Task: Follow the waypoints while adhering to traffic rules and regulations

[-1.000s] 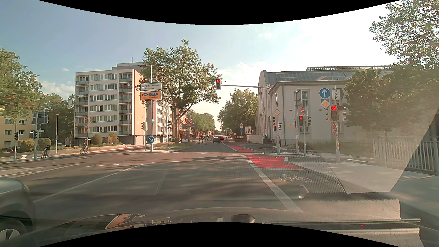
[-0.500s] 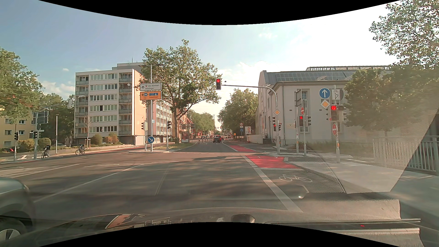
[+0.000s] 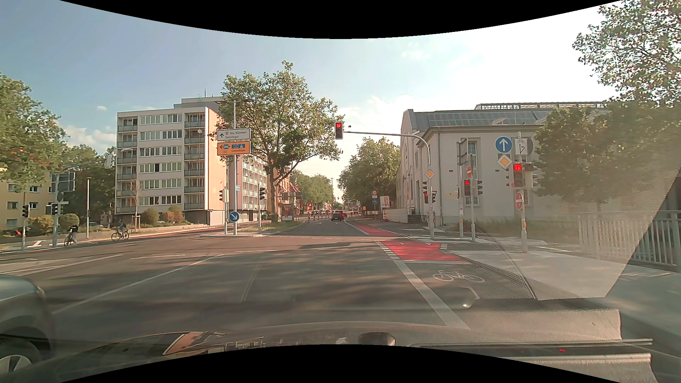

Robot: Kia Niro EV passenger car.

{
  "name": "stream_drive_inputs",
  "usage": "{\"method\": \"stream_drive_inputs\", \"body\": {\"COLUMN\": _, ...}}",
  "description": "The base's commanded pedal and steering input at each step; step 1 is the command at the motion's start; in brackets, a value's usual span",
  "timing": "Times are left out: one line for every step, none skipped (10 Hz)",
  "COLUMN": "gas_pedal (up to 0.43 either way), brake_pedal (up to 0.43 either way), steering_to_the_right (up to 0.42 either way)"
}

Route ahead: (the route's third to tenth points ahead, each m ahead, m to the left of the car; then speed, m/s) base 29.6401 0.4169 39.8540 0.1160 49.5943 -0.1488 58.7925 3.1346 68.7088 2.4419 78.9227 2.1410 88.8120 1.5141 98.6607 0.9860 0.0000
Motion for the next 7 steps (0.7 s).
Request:
{"method": "stream_drive_inputs", "body": {"gas_pedal": 0.000, "brake_pedal": 0.250, "steering_to_the_right": -0.007}}
{"method": "stream_drive_inputs", "body": {"gas_pedal": 0.000, "brake_pedal": 0.250, "steering_to_the_right": -0.007}}
{"method": "stream_drive_inputs", "body": {"gas_pedal": 0.000, "brake_pedal": 0.250, "steering_to_the_right": -0.008}}
{"method": "stream_drive_inputs", "body": {"gas_pedal": 0.000, "brake_pedal": 0.250, "steering_to_the_right": -0.008}}
{"method": "stream_drive_inputs", "body": {"gas_pedal": 0.000, "brake_pedal": 0.250, "steering_to_the_right": -0.008}}
{"method": "stream_drive_inputs", "body": {"gas_pedal": 0.000, "brake_pedal": 0.250, "steering_to_the_right": -0.008}}
{"method": "stream_drive_inputs", "body": {"gas_pedal": 0.000, "brake_pedal": 0.250, "steering_to_the_right": -0.008}}
